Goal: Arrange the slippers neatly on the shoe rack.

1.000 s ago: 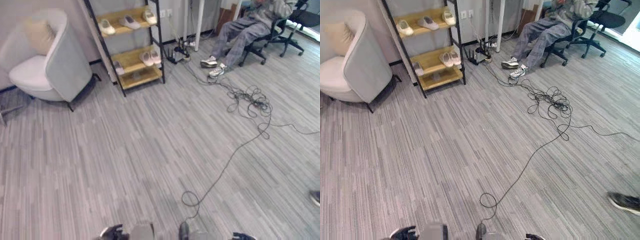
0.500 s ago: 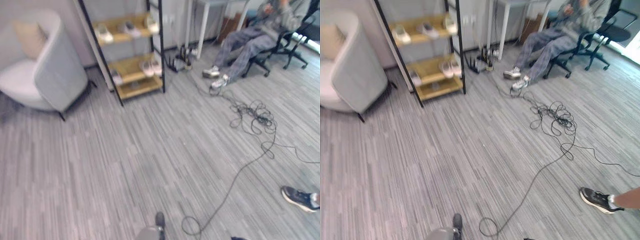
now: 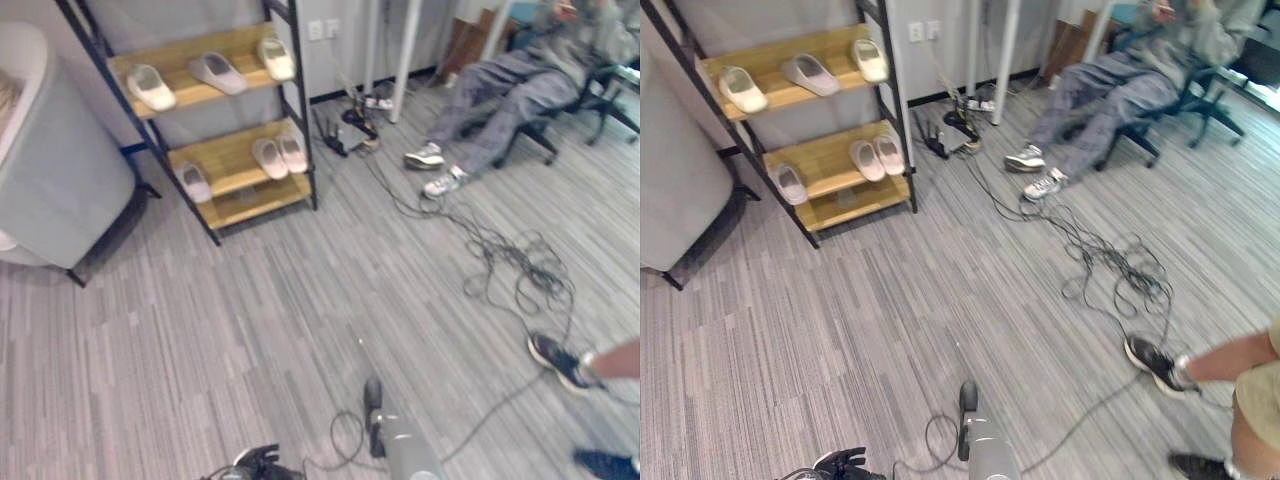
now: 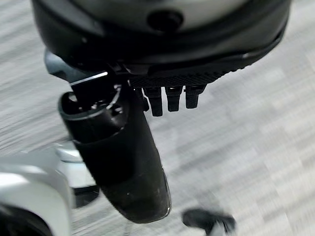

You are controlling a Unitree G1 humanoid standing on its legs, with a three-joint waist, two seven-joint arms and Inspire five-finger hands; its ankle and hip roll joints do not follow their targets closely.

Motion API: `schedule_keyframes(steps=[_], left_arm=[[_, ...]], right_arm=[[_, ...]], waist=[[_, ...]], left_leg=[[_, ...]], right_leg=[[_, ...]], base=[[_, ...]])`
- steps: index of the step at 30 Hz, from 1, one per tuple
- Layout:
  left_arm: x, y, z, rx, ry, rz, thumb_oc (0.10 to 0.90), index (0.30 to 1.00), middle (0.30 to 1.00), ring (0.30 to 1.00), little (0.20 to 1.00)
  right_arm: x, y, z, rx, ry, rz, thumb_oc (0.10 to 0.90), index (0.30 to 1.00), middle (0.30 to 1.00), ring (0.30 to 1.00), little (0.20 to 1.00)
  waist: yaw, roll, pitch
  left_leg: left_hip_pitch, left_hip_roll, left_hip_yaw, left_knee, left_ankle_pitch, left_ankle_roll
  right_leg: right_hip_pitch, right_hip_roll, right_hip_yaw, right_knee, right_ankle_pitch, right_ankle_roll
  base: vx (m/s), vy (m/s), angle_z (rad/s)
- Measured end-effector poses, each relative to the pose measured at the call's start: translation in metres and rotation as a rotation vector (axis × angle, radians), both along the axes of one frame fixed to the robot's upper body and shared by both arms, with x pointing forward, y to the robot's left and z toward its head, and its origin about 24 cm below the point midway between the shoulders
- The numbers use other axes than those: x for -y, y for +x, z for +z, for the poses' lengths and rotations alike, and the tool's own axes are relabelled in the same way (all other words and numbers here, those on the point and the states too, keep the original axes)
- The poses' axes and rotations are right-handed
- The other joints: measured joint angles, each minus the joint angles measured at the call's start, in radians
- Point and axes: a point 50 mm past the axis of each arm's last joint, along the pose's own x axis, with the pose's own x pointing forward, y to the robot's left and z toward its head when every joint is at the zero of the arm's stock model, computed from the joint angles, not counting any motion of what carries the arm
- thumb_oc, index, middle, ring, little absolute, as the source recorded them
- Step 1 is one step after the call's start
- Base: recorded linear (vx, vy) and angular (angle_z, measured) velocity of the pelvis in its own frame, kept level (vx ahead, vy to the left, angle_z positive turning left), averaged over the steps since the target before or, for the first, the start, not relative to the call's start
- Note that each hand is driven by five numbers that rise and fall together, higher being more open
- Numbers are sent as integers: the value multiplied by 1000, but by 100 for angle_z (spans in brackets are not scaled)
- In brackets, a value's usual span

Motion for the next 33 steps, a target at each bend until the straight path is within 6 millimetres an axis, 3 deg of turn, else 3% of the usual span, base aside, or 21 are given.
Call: schedule_keyframes(steps=[1, 2, 4, 5, 6, 9, 12, 14, 15, 16, 17, 18, 20, 21, 23, 26, 28, 30, 31, 32, 33], left_arm=[[-3, 4, 2, 11, 13, -11, 800, 900, 900, 900, 900], [-8, 10, 5, 37, 21, -13, 800, 900, 900, 900, 900], [-14, 18, 9, 82, 13, 29, 800, 900, 900, 900, 900], [-15, 21, 11, 100, 7, 41, 800, 900, 900, 900, 900], [-17, 22, 12, 117, -2, 61, 800, 900, 900, 900, 900], [-8, 22, 10, 125, -54, 109, 800, 900, 900, 900, 900], [-3, 20, 8, 113, -76, 152, 800, 900, 900, 900, 900], [-8, 21, 9, 116, -82, 200, 800, 900, 900, 900, 900], [-12, 10, 6, 96, -85, 266, 800, 900, 900, 900, 900], [-13, 2, 3, 71, -82, 280, 800, 900, 900, 900, 900], [-18, 0, 3, 61, -67, 297, 800, 900, 900, 900, 900], [-28, -2, 5, 51, -26, 299, 800, 900, 900, 900, 900], [-35, -3, 6, 40, 5, 271, 800, 900, 900, 900, 900], [-38, -6, 6, 13, 20, 271, 800, 900, 900, 900, 900], [-40, -7, 5, -3, 39, 273, 800, 900, 900, 900, 900], [-44, -9, 6, -26, 80, 217, 800, 900, 900, 900, 900], [-45, -5, 7, -10, 92, 194, 800, 900, 900, 900, 900], [-45, -4, 8, -6, 99, 179, 800, 900, 900, 900, 900], [-46, -6, 8, -11, 102, 180, 800, 900, 900, 900, 900], [-49, -12, 7, -25, 111, 183, 800, 900, 900, 900, 900], [-51, -12, 7, -23, 114, 189, 800, 900, 900, 900, 900]], right_arm=[[4, 17, 4, 56, -12, 20, 800, 900, 900, 900, 900], [7, 37, 10, 116, -30, 51, 800, 900, 900, 900, 900], [18, 59, 20, 182, -68, 64, 800, 900, 900, 900, 900], [18, 56, 19, 175, -71, 62, 800, 900, 900, 900, 900], [22, 64, 23, 194, -90, 62, 800, 900, 900, 900, 900], [26, 77, 29, 232, -113, 74, 800, 900, 900, 900, 900], [17, 75, 25, 208, -95, 72, 800, 900, 900, 900, 900], [11, 70, 21, 190, -78, 70, 800, 900, 900, 900, 900], [7, 51, 13, 137, -64, 59, 800, 900, 900, 900, 900], [8, 44, 12, 124, -65, 56, 800, 900, 900, 900, 900], [2, 38, 9, 110, -51, 54, 800, 900, 900, 900, 900], [-5, 27, 4, 81, -32, 47, 800, 900, 900, 900, 900], [-14, 17, 0, 59, -8, 40, 800, 900, 900, 900, 900], [-19, 8, -2, 36, 4, 39, 800, 900, 900, 900, 900], [-18, 16, -1, 67, 6, 28, 800, 900, 900, 900, 900], [-17, 34, 4, 134, 3, 38, 800, 900, 900, 900, 900], [-20, 54, 10, 196, 7, 61, 800, 900, 900, 900, 900], [-21, 71, 16, 255, 7, 81, 800, 900, 900, 900, 900], [-22, 73, 16, 259, 8, 82, 800, 900, 900, 900, 900], [-25, 91, 23, 296, 11, 109, 800, 900, 900, 900, 900], [-26, 86, 22, 305, 19, 111, 800, 900, 900, 900, 900]], waist=[[0, 0, -3], [7, -5, -2], [25, -20, 5], [25, -24, 6], [45, -18, 1], [65, -6, -5], [107, 0, -8], [127, -1, -7], [139, -17, -17], [143, -5, -37], [140, -28, -47], [134, -66, -74], [131, -105, -91], [129, -114, -91], [125, -111, -85], [105, -94, -69], [87, -68, -44], [63, -50, -10], [58, -48, -6], [53, -55, -1], [50, -54, 5]], left_leg=[[-83, 12, 25, 114, 15, 6], [-189, 44, 105, 221, 23, 83], [-315, 58, 152, 207, 5, 94], [-345, 65, 172, 185, -4, 97], [-387, 47, 192, 115, -13, 93], [-409, -17, 236, -325, 7, 96], [-382, -44, 225, -780, 140, 96], [-389, -44, 242, -805, 180, 113], [-362, -41, 298, -776, 169, 154], [-339, -36, 318, -742, 132, 183], [-336, -44, 324, -705, 182, 201], [-335, -65, 339, -658, 202, 233], [-325, -99, 339, -636, 161, 262], [-295, -122, 323, -640, 151, 283], [-244, -149, 311, -645, 99, 313], [-182, -179, 285, -659, 65, 324], [-139, -187, 244, -673, 38, 316], [-102, -191, 180, -686, 26, 305], [-95, -193, 178, -686, 39, 315], [-75, -206, 162, -697, 24, 292], [-69, -210, 166, -704, 20, 294]], right_leg=[[45, 4, 1, -22, -31, -37], [95, 7, 7, -51, -52, -59], [189, 11, -11, -103, -88, -81], [215, 10, -26, -123, -75, -60], [259, 8, -28, -140, -104, -56], [374, 30, -41, -216, -132, -17], [449, 67, -16, -260, -198, 48], [489, 71, -15, -259, -211, 60], [558, 70, -10, -258, -232, 81], [601, 73, -4, -257, -247, 92], [625, 59, -4, -243, -271, 101], [602, 21, -22, -156, -297, 113], [561, -16, -38, -39, -294, 115], [493, -64, -52, 147, -320, 129], [349, -117, -51, 444, -283, 178], [218, -136, -21, 598, -288, 162], [97, -104, 14, 570, -325, 149], [50, -50, 46, 358, -336, 134], [41, -45, 61, 306, -330, 129], [8, -36, 63, 237, -311, 128], [-18, -33, 65, 207, -297, 129]], base=[[343, -324, -12], [371, -235, -12], [486, -129, 10], [323, 15, 32], [368, 47, 25], [626, 117, 8], [545, 152, -16], [451, 186, -28], [487, 206, -44], [487, 205, -43], [408, 232, -12], [383, 250, 6], [320, 269, 20], [208, 271, 26], [260, 269, 20], [152, 100, 36], [330, 59, 54], [356, -23, 72], [253, -29, 70], [129, -5, 46], [211, -6, 38]])
